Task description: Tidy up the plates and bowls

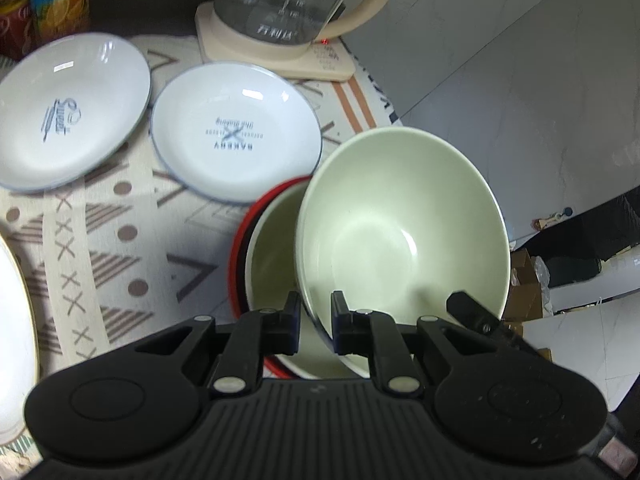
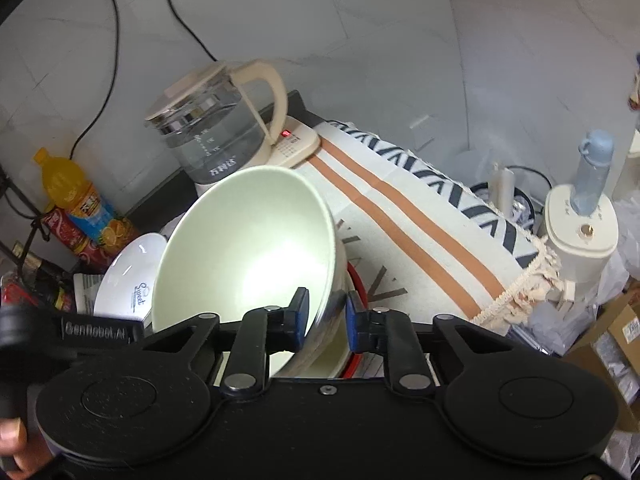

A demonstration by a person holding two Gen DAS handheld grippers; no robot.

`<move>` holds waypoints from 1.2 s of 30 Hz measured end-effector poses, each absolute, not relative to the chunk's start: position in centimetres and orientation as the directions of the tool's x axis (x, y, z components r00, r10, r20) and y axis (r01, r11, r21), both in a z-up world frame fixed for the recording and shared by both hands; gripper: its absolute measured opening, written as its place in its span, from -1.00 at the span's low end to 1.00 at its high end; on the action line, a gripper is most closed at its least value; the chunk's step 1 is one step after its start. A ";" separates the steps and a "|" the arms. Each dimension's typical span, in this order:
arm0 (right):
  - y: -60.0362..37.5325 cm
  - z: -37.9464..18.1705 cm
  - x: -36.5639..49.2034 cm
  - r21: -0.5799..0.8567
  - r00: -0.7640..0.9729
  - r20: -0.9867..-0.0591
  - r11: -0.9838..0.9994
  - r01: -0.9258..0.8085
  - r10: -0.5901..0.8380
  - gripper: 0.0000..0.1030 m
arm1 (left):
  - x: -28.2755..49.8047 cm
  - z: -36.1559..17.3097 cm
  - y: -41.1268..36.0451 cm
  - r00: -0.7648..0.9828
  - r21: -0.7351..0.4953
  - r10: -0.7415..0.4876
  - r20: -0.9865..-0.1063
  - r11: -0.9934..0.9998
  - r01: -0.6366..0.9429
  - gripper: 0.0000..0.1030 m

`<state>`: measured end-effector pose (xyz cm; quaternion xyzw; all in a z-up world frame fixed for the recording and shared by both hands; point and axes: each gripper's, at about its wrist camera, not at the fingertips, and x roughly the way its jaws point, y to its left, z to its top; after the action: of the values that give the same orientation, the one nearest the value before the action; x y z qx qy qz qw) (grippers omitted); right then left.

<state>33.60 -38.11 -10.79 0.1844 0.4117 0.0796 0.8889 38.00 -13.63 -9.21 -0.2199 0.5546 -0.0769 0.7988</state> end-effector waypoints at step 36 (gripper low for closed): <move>-37.7 -12.0 37.7 0.456 0.607 -0.715 0.889 0.029 0.347 -0.84 | 38.7 -9.8 -10.2 0.314 -0.448 -0.373 -0.873 0.867 -0.217 -0.64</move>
<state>37.68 -37.73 -12.01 0.2166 0.4339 0.0916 0.8697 38.71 -10.23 -9.79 -0.2525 0.5836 -0.0507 0.7702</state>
